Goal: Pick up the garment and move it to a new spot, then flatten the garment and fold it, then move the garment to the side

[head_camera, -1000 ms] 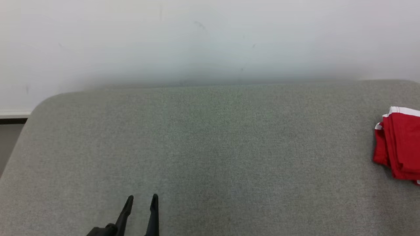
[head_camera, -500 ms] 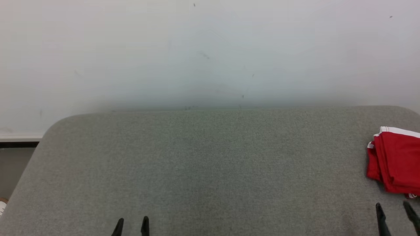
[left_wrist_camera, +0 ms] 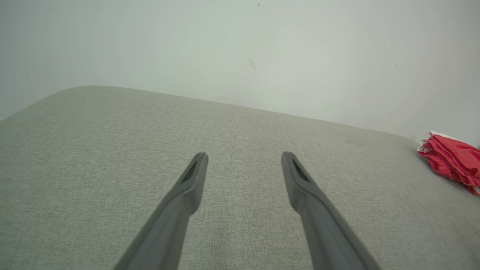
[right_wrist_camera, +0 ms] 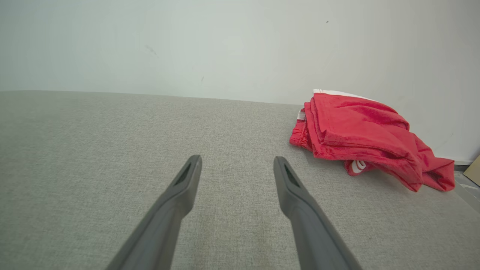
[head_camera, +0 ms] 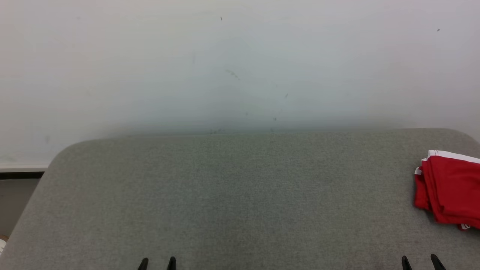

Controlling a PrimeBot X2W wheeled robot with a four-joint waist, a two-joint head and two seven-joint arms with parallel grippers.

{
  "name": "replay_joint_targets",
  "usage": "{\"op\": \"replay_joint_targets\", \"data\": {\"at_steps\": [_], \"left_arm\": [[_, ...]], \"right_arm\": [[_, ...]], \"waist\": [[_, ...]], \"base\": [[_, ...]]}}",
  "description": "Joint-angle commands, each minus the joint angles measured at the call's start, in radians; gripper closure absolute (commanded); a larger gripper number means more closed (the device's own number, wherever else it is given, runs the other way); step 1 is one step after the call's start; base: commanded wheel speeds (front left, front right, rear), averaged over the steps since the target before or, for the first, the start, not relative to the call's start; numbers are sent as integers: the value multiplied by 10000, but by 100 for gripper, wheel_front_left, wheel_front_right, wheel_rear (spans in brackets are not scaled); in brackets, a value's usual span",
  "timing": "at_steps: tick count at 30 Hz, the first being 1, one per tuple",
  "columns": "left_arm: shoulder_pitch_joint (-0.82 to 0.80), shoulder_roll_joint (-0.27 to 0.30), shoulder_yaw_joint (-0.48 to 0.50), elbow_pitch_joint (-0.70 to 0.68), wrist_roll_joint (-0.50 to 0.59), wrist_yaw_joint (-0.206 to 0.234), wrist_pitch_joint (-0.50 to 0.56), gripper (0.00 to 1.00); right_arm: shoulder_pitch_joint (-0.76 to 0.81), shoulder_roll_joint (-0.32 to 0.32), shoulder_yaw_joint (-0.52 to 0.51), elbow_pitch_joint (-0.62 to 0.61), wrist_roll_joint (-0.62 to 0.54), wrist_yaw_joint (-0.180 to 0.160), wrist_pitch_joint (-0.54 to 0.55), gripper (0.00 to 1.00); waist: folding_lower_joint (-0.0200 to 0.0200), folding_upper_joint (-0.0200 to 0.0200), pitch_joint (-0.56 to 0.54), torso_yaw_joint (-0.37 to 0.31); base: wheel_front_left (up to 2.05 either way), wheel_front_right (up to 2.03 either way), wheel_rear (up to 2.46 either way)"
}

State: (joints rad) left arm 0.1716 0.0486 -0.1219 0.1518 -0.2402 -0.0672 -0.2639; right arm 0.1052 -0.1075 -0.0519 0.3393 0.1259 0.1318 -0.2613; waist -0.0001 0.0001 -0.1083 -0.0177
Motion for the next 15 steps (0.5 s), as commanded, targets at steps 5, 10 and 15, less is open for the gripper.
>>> {"op": "replay_joint_targets", "data": {"at_steps": [5, 10, 15], "left_arm": [[-61, 41, 77, 120, -38, -83, 1, 0], [-133, 42, 119, 206, -29, -134, 1, 0], [-86, 40, 99, 237, -66, -140, 1, 0]], "right_arm": [[154, 148, -18, -244, -57, -25, -39, 0], [200, 211, -93, -327, -118, -25, -36, 0], [240, 234, -125, -331, -159, -25, -36, 0]], "waist": [[1, -1, -33, -158], [1, -1, -37, -249], [1, -1, -50, -266]], "base": [[0, 0, 0], [0, 0, 0], [0, 0, 0]]}}
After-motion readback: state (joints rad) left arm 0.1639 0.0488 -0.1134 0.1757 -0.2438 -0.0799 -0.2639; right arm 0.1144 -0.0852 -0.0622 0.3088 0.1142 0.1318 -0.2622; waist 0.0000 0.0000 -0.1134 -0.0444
